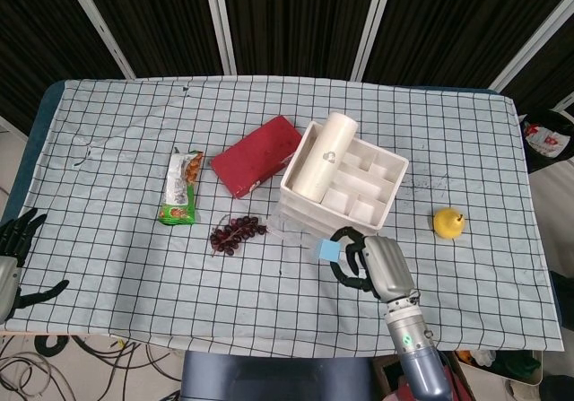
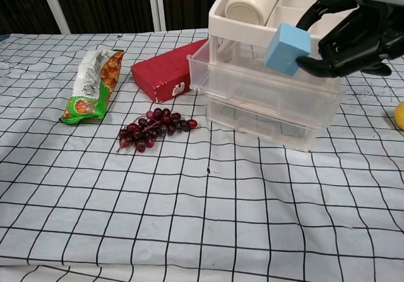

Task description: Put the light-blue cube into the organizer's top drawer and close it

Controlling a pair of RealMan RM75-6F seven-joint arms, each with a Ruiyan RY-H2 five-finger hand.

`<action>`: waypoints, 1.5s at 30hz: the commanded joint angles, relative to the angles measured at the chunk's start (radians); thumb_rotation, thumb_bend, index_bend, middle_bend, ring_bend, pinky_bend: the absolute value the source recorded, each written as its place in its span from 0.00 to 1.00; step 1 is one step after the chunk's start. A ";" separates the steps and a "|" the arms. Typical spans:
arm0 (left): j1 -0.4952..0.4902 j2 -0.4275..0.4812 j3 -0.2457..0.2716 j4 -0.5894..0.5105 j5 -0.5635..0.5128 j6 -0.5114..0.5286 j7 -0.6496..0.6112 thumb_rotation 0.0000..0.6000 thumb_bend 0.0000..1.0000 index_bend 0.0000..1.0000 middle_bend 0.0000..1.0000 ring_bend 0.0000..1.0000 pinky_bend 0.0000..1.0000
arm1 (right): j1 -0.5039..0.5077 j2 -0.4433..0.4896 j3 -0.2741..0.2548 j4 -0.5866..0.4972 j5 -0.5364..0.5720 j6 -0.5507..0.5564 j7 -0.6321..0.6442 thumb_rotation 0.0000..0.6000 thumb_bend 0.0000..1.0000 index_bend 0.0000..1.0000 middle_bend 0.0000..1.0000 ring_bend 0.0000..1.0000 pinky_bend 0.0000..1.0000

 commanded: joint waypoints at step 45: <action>0.002 -0.005 0.001 -0.005 0.000 0.004 0.002 1.00 0.02 0.00 0.00 0.00 0.00 | -0.066 0.069 -0.232 -0.066 -0.205 -0.010 0.219 1.00 0.45 0.75 0.81 0.88 0.89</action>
